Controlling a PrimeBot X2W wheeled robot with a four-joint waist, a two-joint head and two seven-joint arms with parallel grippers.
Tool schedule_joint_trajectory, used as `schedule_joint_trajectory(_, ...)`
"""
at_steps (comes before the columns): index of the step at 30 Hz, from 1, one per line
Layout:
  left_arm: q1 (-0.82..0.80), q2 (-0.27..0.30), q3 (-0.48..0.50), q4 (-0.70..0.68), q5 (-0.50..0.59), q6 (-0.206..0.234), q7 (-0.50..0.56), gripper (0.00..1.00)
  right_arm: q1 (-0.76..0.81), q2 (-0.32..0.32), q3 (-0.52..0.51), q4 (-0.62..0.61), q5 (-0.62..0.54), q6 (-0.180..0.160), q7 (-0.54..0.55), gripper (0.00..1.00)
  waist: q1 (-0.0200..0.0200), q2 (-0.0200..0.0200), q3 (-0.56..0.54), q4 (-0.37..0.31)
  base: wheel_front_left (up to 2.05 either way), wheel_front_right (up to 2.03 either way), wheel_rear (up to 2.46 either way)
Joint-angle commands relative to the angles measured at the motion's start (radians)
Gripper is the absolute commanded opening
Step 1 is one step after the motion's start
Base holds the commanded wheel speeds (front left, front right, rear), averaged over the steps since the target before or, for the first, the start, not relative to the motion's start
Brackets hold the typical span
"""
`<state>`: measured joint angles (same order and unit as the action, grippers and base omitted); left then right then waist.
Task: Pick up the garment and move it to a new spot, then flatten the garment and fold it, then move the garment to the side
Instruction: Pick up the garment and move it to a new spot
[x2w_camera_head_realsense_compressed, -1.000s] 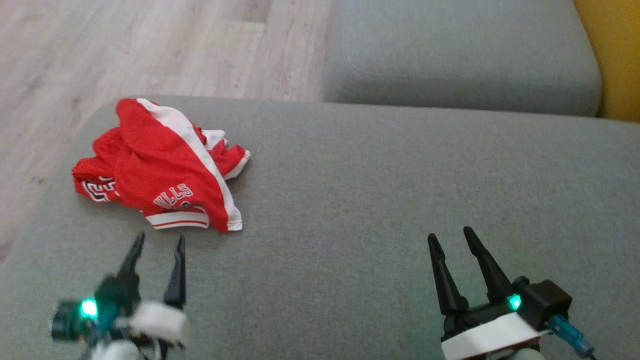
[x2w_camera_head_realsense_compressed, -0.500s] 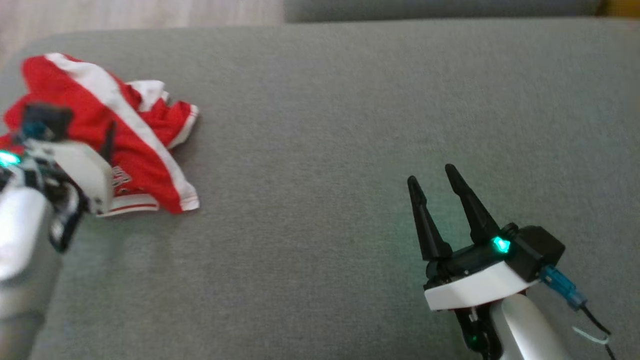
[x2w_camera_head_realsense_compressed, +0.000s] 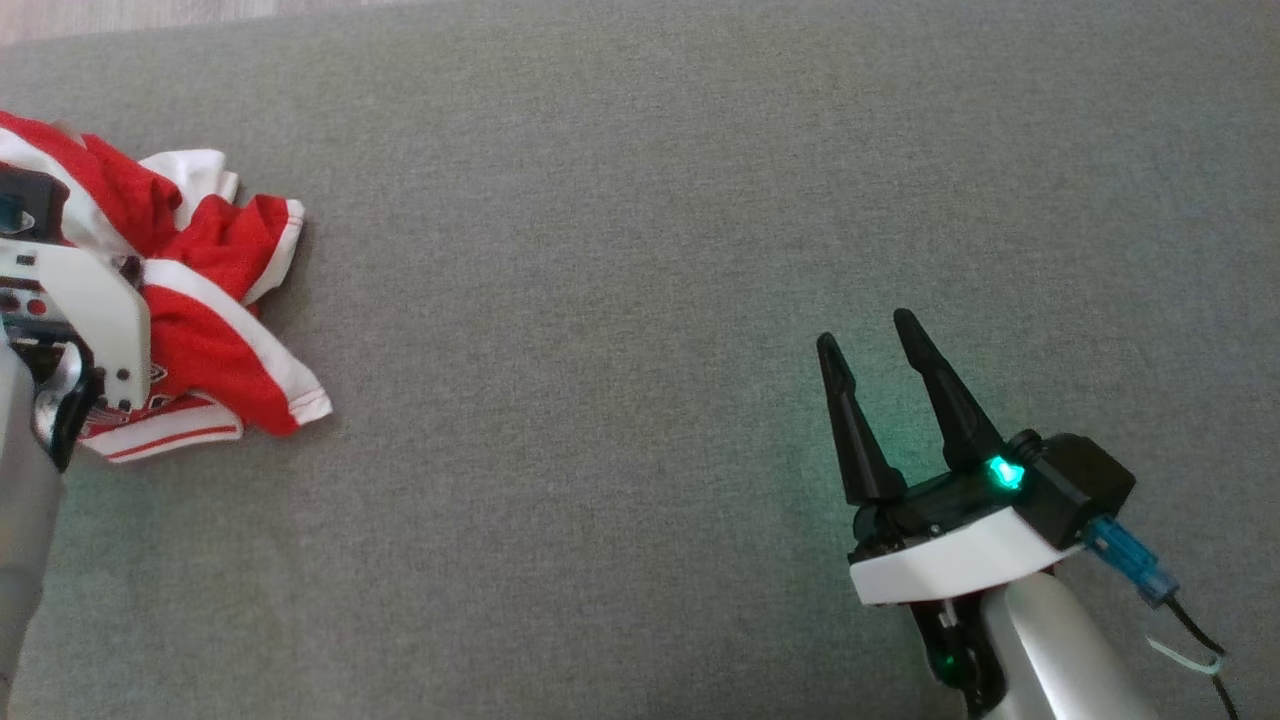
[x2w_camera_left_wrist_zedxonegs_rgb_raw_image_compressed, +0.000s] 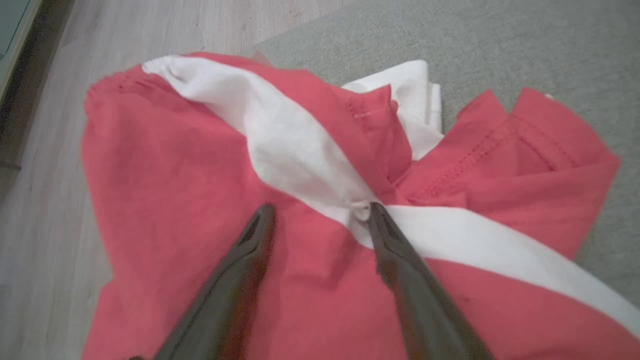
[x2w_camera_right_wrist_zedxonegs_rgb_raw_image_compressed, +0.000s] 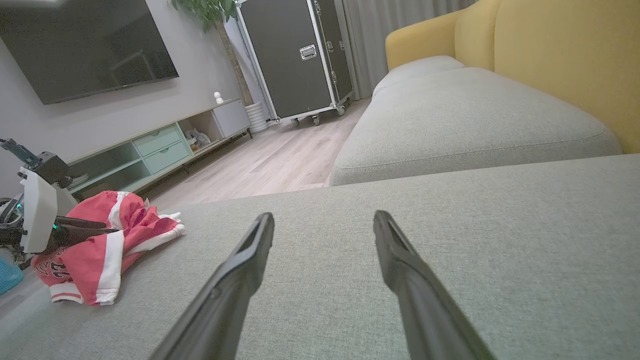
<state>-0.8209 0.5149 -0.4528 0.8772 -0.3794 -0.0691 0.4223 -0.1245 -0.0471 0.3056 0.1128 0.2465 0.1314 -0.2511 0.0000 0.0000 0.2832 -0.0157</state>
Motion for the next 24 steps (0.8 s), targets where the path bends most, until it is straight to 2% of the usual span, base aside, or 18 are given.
schedule_joint_trajectory(1,-0.060,0.046,0.033,-0.012,-0.005,0.003,0.002,0.02,-0.026,-0.003,0.019,-0.034,0.002,-0.001,-0.011,1.00,0.0000,0.0000,-0.002,0.002,0.00,0.00,0.00)
schedule_joint_trajectory(5,-0.069,0.027,0.036,-0.008,-0.016,0.000,-0.055,0.00,-0.021,-0.003,0.010,-0.029,0.001,-0.001,-0.011,1.00,0.0000,0.0000,-0.018,0.015,0.00,0.00,0.00)
schedule_joint_trajectory(10,-0.092,0.007,0.076,-0.061,-0.019,0.041,-0.302,0.00,-0.008,-0.003,0.015,-0.012,-0.003,-0.001,-0.011,1.00,0.0000,0.0000,-0.069,0.030,0.00,0.00,0.00)
schedule_joint_trajectory(15,-0.075,-0.028,0.088,-0.179,-0.028,0.040,-0.485,0.00,0.024,-0.003,0.002,0.008,-0.003,-0.001,-0.011,1.00,0.0000,0.0000,-0.153,0.045,0.00,0.00,0.00)
schedule_joint_trajectory(18,-0.058,-0.057,0.087,-0.294,-0.037,0.046,-0.526,0.00,0.041,-0.003,-0.029,0.018,-0.008,-0.001,-0.011,1.00,0.0000,0.0000,-0.191,0.059,0.00,0.00,0.00)
schedule_joint_trajectory(22,-0.012,-0.095,0.076,-0.466,-0.053,0.070,-0.514,0.00,0.056,-0.003,-0.048,0.024,-0.010,-0.001,-0.011,1.00,0.0000,0.0000,-0.232,0.059,0.00,0.00,0.00)
schedule_joint_trajectory(24,0.006,-0.108,0.069,-0.508,-0.057,0.078,-0.508,0.00,0.059,-0.003,-0.050,0.024,-0.008,-0.001,-0.011,1.00,0.0000,0.0000,-0.243,0.055,0.00,0.00,0.00)
